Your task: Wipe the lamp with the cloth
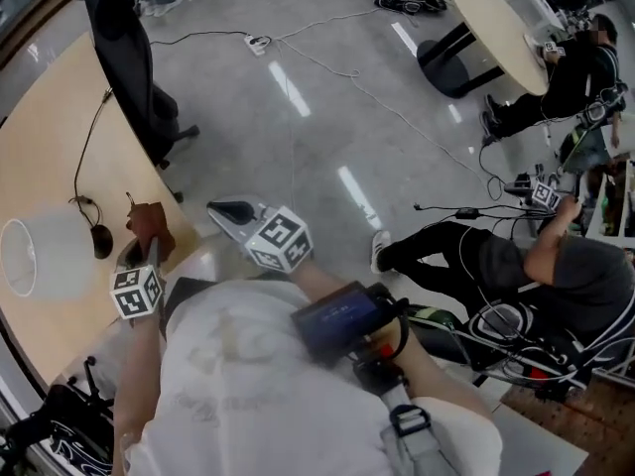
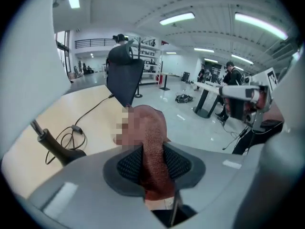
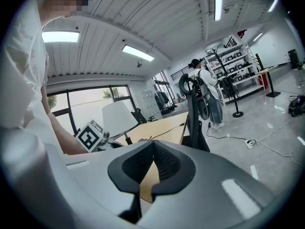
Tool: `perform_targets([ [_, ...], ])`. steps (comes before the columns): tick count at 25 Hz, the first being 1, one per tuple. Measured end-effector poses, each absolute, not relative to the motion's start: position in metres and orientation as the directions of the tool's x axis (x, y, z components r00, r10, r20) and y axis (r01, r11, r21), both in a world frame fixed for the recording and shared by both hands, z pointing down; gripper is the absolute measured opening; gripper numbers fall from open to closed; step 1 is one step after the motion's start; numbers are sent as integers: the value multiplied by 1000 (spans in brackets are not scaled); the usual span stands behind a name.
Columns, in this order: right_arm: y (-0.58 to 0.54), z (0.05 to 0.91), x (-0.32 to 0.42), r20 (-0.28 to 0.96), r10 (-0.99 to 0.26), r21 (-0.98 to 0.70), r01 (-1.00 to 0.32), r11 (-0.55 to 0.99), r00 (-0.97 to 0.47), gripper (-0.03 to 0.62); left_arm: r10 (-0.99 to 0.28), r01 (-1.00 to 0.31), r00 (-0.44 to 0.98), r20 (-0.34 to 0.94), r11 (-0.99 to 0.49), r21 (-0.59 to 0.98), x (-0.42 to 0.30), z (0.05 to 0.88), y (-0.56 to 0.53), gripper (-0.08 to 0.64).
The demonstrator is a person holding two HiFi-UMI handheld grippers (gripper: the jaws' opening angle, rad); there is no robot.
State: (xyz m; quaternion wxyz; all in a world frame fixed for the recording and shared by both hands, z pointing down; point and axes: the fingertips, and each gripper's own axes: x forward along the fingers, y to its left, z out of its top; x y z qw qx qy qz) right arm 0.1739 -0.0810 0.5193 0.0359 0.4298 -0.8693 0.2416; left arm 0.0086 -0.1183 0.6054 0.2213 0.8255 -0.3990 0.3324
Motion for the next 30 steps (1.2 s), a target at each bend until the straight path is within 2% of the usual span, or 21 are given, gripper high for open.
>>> perform_targets([
  [7, -76, 475, 158, 182, -671, -387, -680, 623, -719, 12, -645, -799, 543, 538, -595, 92, 22, 494, -87, 110],
  [11, -88, 460, 168, 177, -691, -363, -699, 616, -701, 12, -632, -741, 627, 455, -665, 97, 42, 468, -88, 110],
  [13, -89, 461, 159, 153, -695, -372, -693, 618, -702, 12, -645, -738, 642, 414, -667, 106, 30, 460, -85, 109],
  [17, -102, 458, 127, 104, -658, -374, -642, 669, -746, 12, -732, -804, 579, 359, -586, 102, -17, 437, -77, 109],
  [23, -112, 446, 92, 76, -603, -366, -585, 724, -794, 12, -861, -882, 470, 193, -466, 68, -71, 373, -67, 109],
  [30, -119, 423, 51, 79, -550, -321, -543, 776, -832, 12, -929, -932, 361, 79, -357, 67, -134, 336, -65, 107],
])
